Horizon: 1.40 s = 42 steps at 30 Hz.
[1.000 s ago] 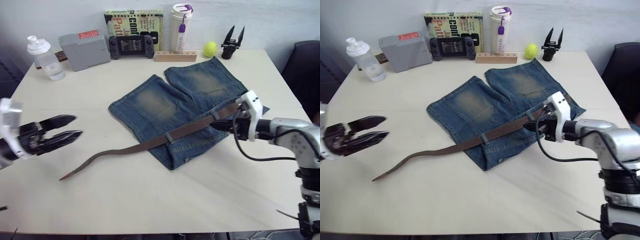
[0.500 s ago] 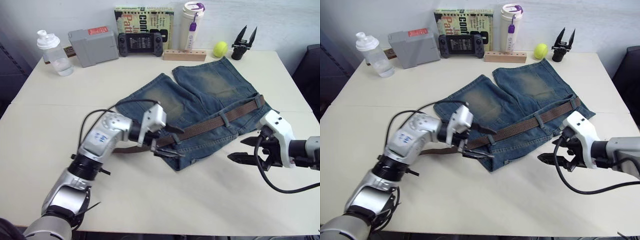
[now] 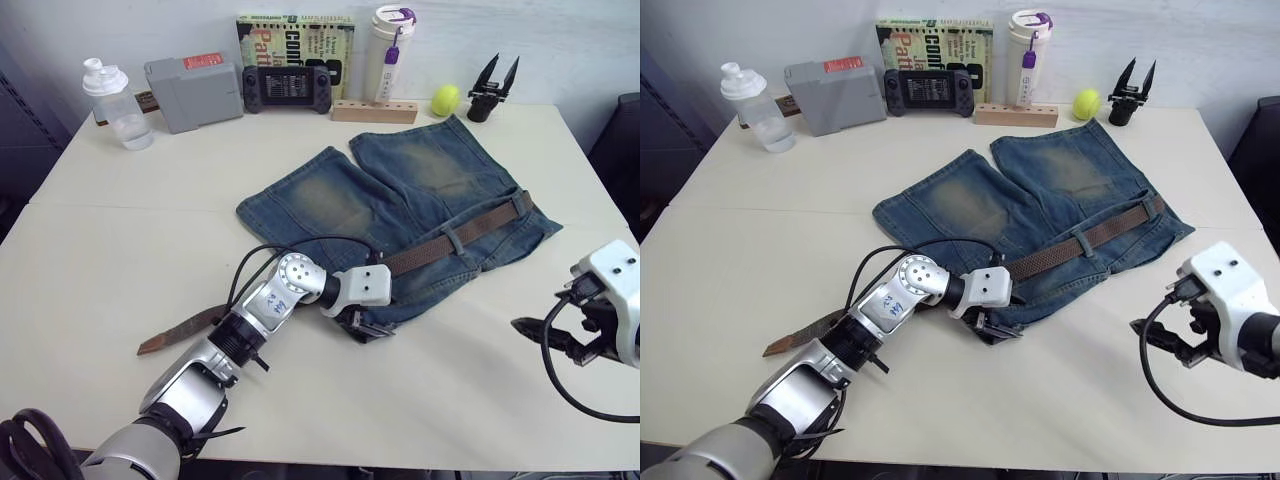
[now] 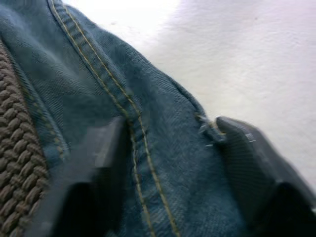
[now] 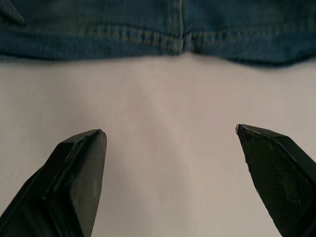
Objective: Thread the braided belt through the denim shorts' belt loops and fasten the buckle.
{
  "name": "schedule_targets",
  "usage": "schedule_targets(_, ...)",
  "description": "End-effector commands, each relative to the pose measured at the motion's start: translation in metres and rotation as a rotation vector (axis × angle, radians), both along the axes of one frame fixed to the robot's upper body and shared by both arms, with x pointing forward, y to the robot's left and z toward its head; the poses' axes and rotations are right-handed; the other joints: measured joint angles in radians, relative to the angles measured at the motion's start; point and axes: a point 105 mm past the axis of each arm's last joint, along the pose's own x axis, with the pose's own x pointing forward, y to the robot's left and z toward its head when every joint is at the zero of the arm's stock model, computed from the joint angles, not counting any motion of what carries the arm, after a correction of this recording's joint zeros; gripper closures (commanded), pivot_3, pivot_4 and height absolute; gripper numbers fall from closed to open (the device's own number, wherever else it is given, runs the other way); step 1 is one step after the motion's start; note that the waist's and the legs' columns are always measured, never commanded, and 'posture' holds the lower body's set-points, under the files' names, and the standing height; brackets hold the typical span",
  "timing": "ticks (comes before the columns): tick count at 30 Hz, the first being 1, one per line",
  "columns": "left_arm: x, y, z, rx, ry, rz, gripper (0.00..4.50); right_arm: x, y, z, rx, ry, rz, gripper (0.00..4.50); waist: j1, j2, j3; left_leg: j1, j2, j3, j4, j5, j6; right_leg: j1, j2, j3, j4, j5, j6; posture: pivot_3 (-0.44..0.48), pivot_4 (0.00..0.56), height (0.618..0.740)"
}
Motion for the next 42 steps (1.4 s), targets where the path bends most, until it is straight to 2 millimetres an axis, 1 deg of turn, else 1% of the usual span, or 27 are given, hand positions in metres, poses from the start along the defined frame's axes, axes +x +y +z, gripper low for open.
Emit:
schedule_targets(1, -0.003, 0.024, -0.001, 0.04, 0.017, -0.007, 2.91, 0.004, 0.012, 0.031, 0.004, -0.132, 0.125, 0.0, -0.004, 0.0, 0.0, 0.001, 0.0, 0.0, 0.0, 0.0, 0.0, 0.0, 0.0, 0.0, 0.0, 0.0, 0.0, 0.0, 0.15, 0.697)
schedule_targets(2, -0.004, 0.03, -0.001, 0.051, 0.022, -0.005, 3.4, 0.004, 0.015, 0.035, 0.016, -0.141, 0.155, 0.0, -0.007, 0.0, 0.0, 0.001, 0.0, 0.0, 0.0, 0.0, 0.0, 0.0, 0.0, 0.0, 0.0, 0.0, 0.0, 0.0, 0.15, 0.697)
schedule_targets(3, -0.003, 0.041, 0.002, 0.058, 0.027, 0.0, 3.85, 0.002, 0.022, 0.038, 0.053, -0.135, 0.203, 0.0, -0.008, 0.0, 0.0, 0.001, 0.001, 0.0, 0.0, 0.0, 0.0, 0.0, 0.001, 0.0, 0.0, 0.0, 0.0, 0.0, 0.15, 0.697)
schedule_targets(4, -0.003, 0.048, 0.003, 0.061, 0.029, 0.002, 4.26, 0.001, 0.025, 0.04, 0.078, -0.127, 0.232, 0.0, -0.008, 0.0, 0.0, 0.002, 0.001, 0.0, -0.001, 0.0, -0.001, 0.001, 0.001, 0.0, 0.0, 0.0, 0.0, 0.0, 0.15, 0.697)
schedule_targets(5, -0.001, 0.061, 0.008, 0.055, 0.049, 0.013, 4.42, -0.002, 0.032, 0.04, 0.106, -0.108, 0.282, 0.0, -0.008, 0.0, 0.0, 0.002, 0.002, 0.0, -0.001, 0.0, -0.001, 0.001, 0.002, 0.0, -0.001, 0.0, 0.0, 0.0, 0.15, 0.697)
schedule_targets(7, 0.003, 0.091, 0.012, 0.073, 0.059, 0.032, 4.42, -0.005, 0.042, 0.04, 0.154, -0.068, 0.354, 0.0, -0.01, 0.0, 0.0, 0.002, 0.002, -0.001, -0.001, 0.001, -0.001, 0.002, 0.002, -0.001, 0.0, 0.0, 0.0, 0.0, 0.15, 0.697)
schedule_targets(8, 0.003, 0.101, 0.013, 0.083, 0.06, 0.036, 4.42, -0.005, 0.045, 0.04, 0.168, -0.055, 0.373, 0.0, -0.018, 0.0, 0.0, 0.002, 0.002, -0.001, 0.0, 0.001, -0.001, 0.002, 0.002, -0.001, 0.0, 0.0, 0.0, 0.0, 0.15, 0.697)
schedule_targets(10, 0.005, 0.127, 0.013, 0.113, 0.057, 0.043, 4.42, -0.002, 0.049, 0.037, 0.18, -0.042, 0.398, 0.0, -0.021, 0.0, 0.0, 0.003, 0.002, -0.001, -0.001, 0.001, -0.002, 0.002, 0.002, -0.002, 0.0, 0.0, -0.001, 0.0, 0.15, 0.697)
schedule_targets(12, 0.009, 0.158, 0.013, 0.15, 0.047, 0.078, 4.42, 0.004, 0.054, 0.034, 0.185, -0.034, 0.424, 0.0, -0.026, 0.0, 0.0, 0.002, 0.002, -0.001, 0.0, 0.001, -0.002, 0.002, 0.001, -0.002, 0.0, 0.0, -0.001, 0.0, 0.15, 0.697)
schedule_targets(15, 0.011, 0.191, 0.008, 0.214, 0.016, 0.122, 4.42, 0.009, 0.06, 0.029, 0.191, -0.016, 0.448, 0.0, -0.031, 0.0, 0.0, 0.003, 0.002, -0.001, -0.001, 0.0, -0.002, 0.002, 0.001, -0.001, -0.001, 0.0, -0.001, 0.0, 0.15, 0.697)
schedule_targets(19, 0.009, 0.22, 0.007, 0.234, 0.034, 0.166, 4.42, 0.017, 0.064, 0.023, 0.194, 0.0, 0.458, 0.0, -0.033, 0.001, 0.0, 0.003, 0.002, -0.001, -0.001, 0.001, -0.002, 0.001, 0.001, -0.001, 0.0, 0.0, -0.001, 0.0, 0.15, 0.697)
schedule_targets(20, 0.007, 0.227, 0.007, 0.228, 0.061, 0.183, 4.42, 0.019, 0.065, 0.022, 0.193, 0.004, 0.461, 0.0, -0.033, 0.001, 0.0, 0.003, 0.002, 0.0, -0.001, 0.001, -0.002, 0.001, 0.001, -0.001, 0.001, 0.0, -0.001, 0.0, 0.15, 0.697)
schedule_targets(21, 0.006, 0.233, 0.009, 0.211, 0.089, 0.203, 4.42, 0.02, 0.066, 0.021, 0.197, 0.006, 0.466, 0.0, -0.035, 0.001, 0.0, 0.003, 0.002, 0.0, -0.001, 0.001, -0.002, 0.0, 0.001, 0.0, 0.002, 0.0, -0.001, 0.0, 0.15, 0.697)
schedule_targets(22, 0.009, 0.238, 0.013, 0.183, 0.076, 0.237, 4.42, 0.023, 0.067, 0.019, 0.204, 0.007, 0.466, 0.0, -0.038, 0.001, 0.0, 0.003, 0.002, 0.0, -0.001, 0.001, -0.002, 0.0, 0.001, 0.0, 0.002, 0.0, -0.001, 0.0, 0.15, 0.697)
schedule_targets(24, 0.01, 0.249, 0.023, 0.104, 0.105, 0.292, 4.42, 0.031, 0.067, 0.018, 0.184, -0.02, 0.465, 0.0, -0.047, 0.001, 0.0, 0.002, 0.002, 0.0, -0.001, 0.001, -0.002, -0.001, 0.001, 0.0, 0.003, 0.0, -0.001, 0.0, 0.15, 0.697)
schedule_targets(26, 0.006, 0.256, 0.03, 0.055, 0.158, 0.317, 3.4, 0.035, 0.068, 0.016, 0.188, -0.009, 0.468, 0.0, -0.055, 0.001, 0.0, 0.001, 0.002, 0.001, -0.001, 0.001, -0.003, -0.003, 0.001, 0.001, 0.004, -0.001, -0.001, 0.0, 0.15, 0.697)
schedule_targets(28, 0.0, 0.263, 0.039, 0.024, 0.19, 0.335, 2.67, 0.037, 0.069, 0.016, 0.187, 0.001, 0.487, 0.0, -0.059, 0.001, 0.0, 0.0, 0.002, 0.003, -0.002, 0.001, -0.003, -0.006, 0.001, 0.002, 0.007, -0.001, -0.002, 0.0, 0.15, 0.697)
schedule_targets(29, -0.001, 0.266, 0.046, -0.007, 0.196, 0.356, 2.19, 0.039, 0.069, 0.015, 0.184, 0.003, 0.489, 0.0, -0.059, 0.001, 0.0, 0.0, 0.002, 0.004, -0.002, 0.002, -0.003, -0.007, 0.001, 0.002, 0.011, -0.001, -0.002, 0.0, 0.15, 0.697)
schedule_targets(32, 0.002, 0.29, 0.087, -0.166, 0.209, 0.498, 0.84, 0.055, 0.065, 0.017, 0.238, 0.015, 0.448, 0.0, -0.057, -0.001, 0.002, 0.0, 0.002, 0.004, 0.0, 0.002, -0.003, -0.007, 0.001, 0.003, 0.012, -0.001, -0.002, 0.0, 0.15, 0.697)
schedule_targets(34, 0.006, 0.3, 0.105, -0.256, 0.225, 0.582, 0.06, 0.063, 0.067, 0.02, 0.285, 0.016, 0.446, 0.0, -0.055, -0.001, 0.002, -0.001, 0.002, 0.004, 0.0, 0.002, -0.003, -0.008, 0.0, 0.003, 0.011, -0.001, -0.002, 0.0, 0.15, 0.697)
schedule_targets(36, 0.01, 0.309, 0.106, -0.274, 0.242, 0.661, 0.06, 0.071, 0.069, 0.021, 0.304, 0.011, 0.448, 0.0, -0.052, 0.0, 0.002, 0.0, 0.001, 0.004, 0.0, 0.002, -0.003, -0.008, -0.001, 0.004, 0.011, -0.001, -0.002, 0.0, 0.15, 0.697)
schedule_targets(37, 0.017, 0.314, 0.101, -0.264, 0.235, 0.732, 0.06, 0.08, 0.071, 0.025, 0.338, -0.012, 0.44, 0.0, -0.05, 0.0, 0.002, 0.0, 0.0, 0.004, 0.0, 0.002, -0.003, -0.008, -0.002, 0.004, 0.011, -0.001, -0.002, 0.0, 0.15, 0.697)
schedule_targets(39, 0.031, 0.317, 0.101, -0.324, 0.235, 0.849, 0.06, 0.098, 0.073, 0.03, 0.397, -0.045, 0.411, 0.0, -0.05, 0.001, 0.002, 0.001, -0.002, 0.005, 0.0, 0.002, -0.003, -0.007, -0.003, 0.004, 0.012, -0.001, -0.002, 0.0, 0.15, 0.697)
schedule_targets(40, 0.037, 0.314, 0.101, -0.368, 0.266, 0.886, 0.06, 0.106, 0.074, 0.031, 0.418, -0.053, 0.4, 0.0, -0.05, 0.001, 0.002, 0.0, -0.002, 0.005, 0.0, 0.002, -0.002, -0.008, -0.002, 0.004, 0.014, -0.001, -0.002, 0.0, 0.15, 0.697)
schedule_targets(42, 0.044, 0.302, 0.1, -0.41, 0.309, 0.909, 0.06, 0.119, 0.075, 0.028, 0.431, -0.047, 0.383, 0.0, -0.05, 0.0, 0.002, -0.001, -0.003, 0.004, 0.001, 0.003, -0.001, -0.009, -0.001, 0.004, 0.018, -0.001, -0.002, 0.0, 0.15, 0.697)
